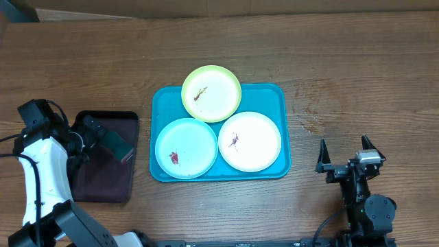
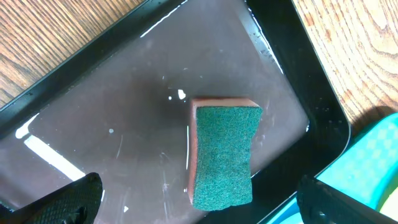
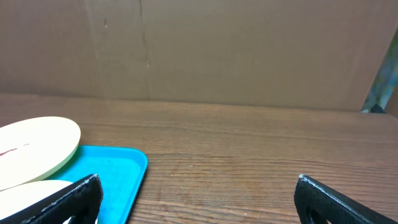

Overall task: Clean dirty plates on tray and stack at the side
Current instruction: 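Lower the left gripper and grasp the green sponge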

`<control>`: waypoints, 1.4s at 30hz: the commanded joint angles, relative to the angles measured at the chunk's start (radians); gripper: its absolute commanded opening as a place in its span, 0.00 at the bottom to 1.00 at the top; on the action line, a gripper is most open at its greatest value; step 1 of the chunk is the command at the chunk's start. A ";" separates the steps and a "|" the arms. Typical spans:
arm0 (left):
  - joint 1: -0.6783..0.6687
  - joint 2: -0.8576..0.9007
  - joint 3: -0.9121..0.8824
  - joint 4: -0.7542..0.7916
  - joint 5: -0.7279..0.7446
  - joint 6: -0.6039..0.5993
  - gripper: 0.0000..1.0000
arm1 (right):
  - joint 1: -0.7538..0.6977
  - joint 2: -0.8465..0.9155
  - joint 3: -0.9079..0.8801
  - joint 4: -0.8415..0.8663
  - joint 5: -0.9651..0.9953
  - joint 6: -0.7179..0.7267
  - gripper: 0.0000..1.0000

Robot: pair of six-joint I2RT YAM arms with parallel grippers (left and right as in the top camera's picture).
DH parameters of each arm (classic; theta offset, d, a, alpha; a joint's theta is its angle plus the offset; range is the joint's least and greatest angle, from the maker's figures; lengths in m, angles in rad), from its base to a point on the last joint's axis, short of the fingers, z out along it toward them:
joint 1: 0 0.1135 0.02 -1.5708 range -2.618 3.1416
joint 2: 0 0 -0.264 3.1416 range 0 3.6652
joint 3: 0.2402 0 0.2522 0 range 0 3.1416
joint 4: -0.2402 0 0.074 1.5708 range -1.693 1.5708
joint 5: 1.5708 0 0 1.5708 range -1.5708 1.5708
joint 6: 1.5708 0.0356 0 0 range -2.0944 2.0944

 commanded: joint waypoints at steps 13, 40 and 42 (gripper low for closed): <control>-0.001 0.009 0.017 0.002 0.015 -0.010 1.00 | 0.005 -0.008 -0.010 0.006 0.000 0.000 1.00; -0.115 0.009 -0.193 0.209 -0.073 -0.132 0.92 | 0.005 -0.008 -0.010 0.006 0.000 -0.001 1.00; -0.115 0.009 -0.199 0.229 -0.072 -0.132 0.90 | 0.005 -0.008 -0.010 0.006 0.000 -0.001 1.00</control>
